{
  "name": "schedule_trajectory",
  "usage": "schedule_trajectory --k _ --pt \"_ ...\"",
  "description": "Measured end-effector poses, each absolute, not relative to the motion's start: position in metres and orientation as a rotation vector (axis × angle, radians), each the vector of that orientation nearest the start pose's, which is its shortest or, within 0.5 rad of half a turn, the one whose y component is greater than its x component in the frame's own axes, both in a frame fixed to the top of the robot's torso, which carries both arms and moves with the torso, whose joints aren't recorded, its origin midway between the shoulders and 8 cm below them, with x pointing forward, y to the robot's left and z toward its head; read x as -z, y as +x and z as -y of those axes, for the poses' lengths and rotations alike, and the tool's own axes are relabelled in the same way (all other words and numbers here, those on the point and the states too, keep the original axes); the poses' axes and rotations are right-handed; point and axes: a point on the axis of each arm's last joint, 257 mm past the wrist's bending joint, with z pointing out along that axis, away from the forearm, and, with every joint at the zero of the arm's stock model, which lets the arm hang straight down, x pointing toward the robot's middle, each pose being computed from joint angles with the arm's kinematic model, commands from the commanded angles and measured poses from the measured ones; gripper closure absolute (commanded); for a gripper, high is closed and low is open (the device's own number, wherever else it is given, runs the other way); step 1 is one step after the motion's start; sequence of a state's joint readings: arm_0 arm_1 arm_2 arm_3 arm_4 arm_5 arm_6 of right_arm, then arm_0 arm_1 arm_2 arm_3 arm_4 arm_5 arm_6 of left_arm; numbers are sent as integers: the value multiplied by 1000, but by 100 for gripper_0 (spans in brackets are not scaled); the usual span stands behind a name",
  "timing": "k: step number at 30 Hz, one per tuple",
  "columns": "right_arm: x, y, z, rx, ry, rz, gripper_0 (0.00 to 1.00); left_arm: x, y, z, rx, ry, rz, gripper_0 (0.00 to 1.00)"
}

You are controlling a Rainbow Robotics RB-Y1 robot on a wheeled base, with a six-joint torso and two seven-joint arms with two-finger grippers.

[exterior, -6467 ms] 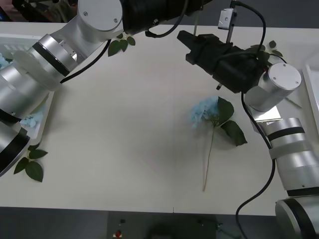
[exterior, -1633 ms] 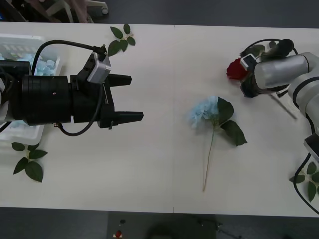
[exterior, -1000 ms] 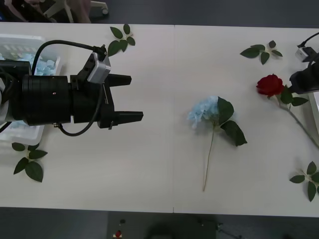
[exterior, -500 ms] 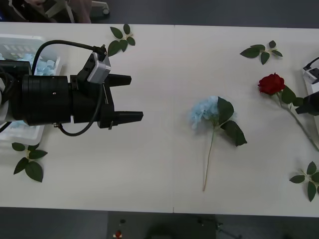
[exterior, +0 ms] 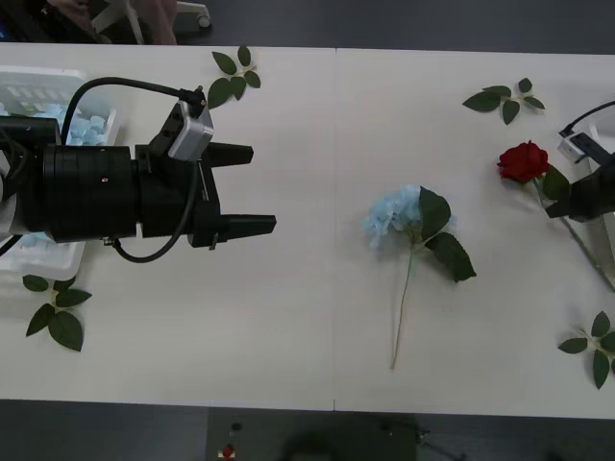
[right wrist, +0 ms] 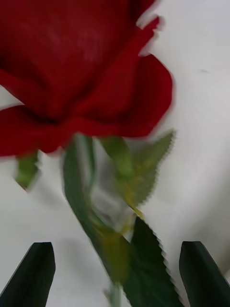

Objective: Put the red flowers into the right box and the blue flowers into the left box

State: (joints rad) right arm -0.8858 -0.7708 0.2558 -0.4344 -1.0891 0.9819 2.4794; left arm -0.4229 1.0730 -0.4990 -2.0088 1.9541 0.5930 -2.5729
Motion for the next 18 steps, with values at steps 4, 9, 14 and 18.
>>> schedule_trajectory --k 4,9,14,18 --pt "301 586 429 79 -645 -2516 25 89 406 -58 708 1213 -1488 0" --pt "311 598 402 96 -631 -2506 25 89 407 -58 708 1213 -1488 0" --pt "305 608 397 101 -550 -2499 65 89 407 -58 708 1212 -1488 0" --pt "300 619 392 98 -476 -2469 97 89 407 -58 708 1212 -1488 0"
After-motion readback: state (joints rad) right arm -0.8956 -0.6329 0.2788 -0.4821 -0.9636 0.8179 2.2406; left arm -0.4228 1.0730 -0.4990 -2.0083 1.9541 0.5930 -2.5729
